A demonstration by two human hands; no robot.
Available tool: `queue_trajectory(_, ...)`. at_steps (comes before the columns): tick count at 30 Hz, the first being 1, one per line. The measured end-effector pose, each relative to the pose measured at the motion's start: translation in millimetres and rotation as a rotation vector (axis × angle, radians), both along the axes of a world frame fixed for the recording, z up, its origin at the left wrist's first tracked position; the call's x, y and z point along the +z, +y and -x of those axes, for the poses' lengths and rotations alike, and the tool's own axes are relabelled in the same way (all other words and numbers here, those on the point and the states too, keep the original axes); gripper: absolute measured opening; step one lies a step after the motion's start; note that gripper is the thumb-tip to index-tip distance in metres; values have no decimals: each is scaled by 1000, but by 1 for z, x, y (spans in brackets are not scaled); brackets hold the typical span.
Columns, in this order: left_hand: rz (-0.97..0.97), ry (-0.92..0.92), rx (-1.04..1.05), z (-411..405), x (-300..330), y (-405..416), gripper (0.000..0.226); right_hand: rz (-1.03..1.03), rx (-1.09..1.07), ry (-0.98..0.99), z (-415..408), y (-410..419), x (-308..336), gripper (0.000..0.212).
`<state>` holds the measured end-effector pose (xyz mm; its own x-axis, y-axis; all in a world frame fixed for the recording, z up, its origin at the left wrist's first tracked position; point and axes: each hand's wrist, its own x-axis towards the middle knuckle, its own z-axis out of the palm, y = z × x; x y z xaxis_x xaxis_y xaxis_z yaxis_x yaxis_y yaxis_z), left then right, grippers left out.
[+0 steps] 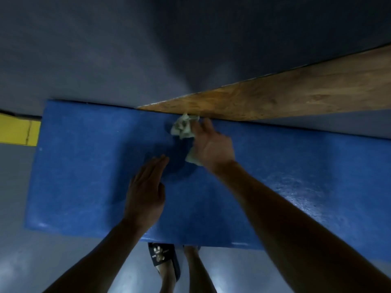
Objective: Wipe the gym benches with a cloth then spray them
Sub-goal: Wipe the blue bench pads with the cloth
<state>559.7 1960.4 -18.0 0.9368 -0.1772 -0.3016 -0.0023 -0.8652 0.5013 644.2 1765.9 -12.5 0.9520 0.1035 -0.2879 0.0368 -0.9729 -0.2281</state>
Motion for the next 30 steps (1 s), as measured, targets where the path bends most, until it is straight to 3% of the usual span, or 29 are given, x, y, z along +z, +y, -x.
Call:
queue_trajectory(7,-4,-40,-9,-7,2,4,62,160,-385,-33,39,-149,0,37)
queue_trajectory(12,-1,-48,7,-9,4,10,63,62,-595,-50,35,-71,-14,35)
queue_trajectory(17,-28,-40,-1,-8,7,13,64,-114,-220,-55,17,39,-12,32)
queue_trajectory(21,-53,-48,-3,-11,12,12,63,-36,29,-66,8,-7,-8,49)
queue_trajectory(26,-47,-36,-2,-15,11,16,62,70,-296,-33,31,-113,2,28)
queue_trajectory(30,-20,-18,-3,-15,1,25,65,94,-529,-31,38,-92,0,27)
